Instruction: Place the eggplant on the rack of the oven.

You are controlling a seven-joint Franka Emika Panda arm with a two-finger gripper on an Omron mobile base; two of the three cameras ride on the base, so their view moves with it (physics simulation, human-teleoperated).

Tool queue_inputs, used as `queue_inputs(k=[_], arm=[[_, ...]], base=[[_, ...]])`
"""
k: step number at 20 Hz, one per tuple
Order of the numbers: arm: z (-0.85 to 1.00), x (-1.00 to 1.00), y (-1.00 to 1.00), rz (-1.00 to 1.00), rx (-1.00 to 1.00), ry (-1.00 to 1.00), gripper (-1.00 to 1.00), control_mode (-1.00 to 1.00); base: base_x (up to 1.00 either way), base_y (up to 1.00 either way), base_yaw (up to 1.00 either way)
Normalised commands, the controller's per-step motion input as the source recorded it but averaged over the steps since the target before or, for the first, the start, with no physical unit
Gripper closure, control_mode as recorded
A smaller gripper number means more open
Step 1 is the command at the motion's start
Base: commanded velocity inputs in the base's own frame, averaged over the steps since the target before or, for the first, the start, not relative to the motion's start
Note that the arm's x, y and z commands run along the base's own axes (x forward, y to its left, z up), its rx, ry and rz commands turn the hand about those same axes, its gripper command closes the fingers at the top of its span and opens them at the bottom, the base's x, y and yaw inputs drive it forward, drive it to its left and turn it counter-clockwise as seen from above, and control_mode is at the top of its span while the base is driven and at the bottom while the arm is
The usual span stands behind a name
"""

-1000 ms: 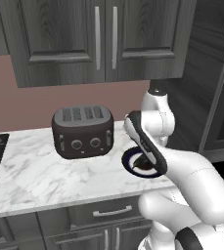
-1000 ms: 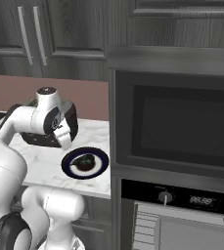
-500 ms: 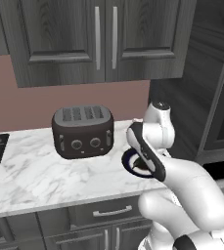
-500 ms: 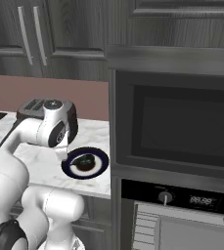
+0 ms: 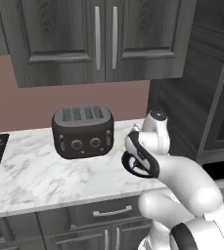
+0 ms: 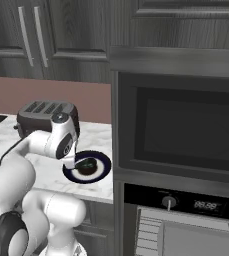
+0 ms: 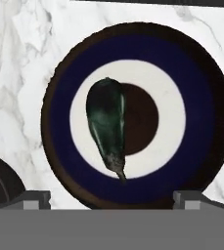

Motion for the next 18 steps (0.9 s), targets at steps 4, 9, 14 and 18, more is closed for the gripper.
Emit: queue_inputs(k=[4,9,14,18], arm=[[-0.29,0.32,-0.07,0.00,0.00,0.00,-1.00,-1.00],[-0.38,0.30,0.00,0.00,-0.01,0.01,-1.00,-1.00],[-0.42,0.12,-0.21,0.00,-0.01,0.08,-1.00,-1.00],[-0.43,0.03,-0.18,0.00,0.00,0.15,-1.00,-1.00]], base=[[0.00,0.00,0.00],[0.00,0.00,0.00],[0.00,0.00,0.00],[0.00,0.00,0.00]])
